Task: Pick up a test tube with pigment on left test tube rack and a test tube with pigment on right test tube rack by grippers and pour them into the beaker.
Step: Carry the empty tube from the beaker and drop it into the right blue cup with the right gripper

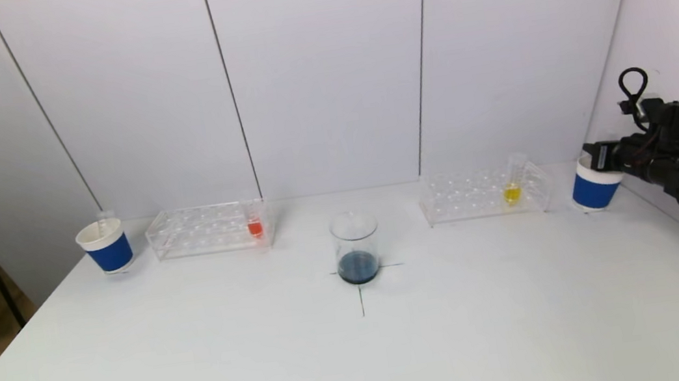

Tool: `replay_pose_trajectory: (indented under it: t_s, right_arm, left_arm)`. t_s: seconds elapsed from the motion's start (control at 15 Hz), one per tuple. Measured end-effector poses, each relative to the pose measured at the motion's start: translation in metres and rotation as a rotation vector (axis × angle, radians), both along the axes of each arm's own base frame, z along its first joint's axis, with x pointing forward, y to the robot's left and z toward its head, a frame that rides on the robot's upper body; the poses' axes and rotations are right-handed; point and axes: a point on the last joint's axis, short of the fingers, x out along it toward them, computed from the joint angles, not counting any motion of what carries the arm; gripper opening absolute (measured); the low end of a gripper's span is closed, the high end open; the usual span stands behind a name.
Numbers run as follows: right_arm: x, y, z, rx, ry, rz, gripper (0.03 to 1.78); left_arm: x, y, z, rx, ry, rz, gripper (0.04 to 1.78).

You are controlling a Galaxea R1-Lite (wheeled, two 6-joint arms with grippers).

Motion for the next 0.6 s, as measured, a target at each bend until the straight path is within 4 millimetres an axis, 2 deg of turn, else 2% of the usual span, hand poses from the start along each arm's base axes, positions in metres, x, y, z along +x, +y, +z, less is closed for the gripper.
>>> replay_pose_trajectory:
  t_s: [0.6]
  right_arm:
    - [-0.0039, 0.0014, 0.0031, 0.005, 0.001, 0.007, 0.57]
  left_arm:
    - [0.0, 0.0, 0.0, 0.0, 0.0, 0.001, 1.76]
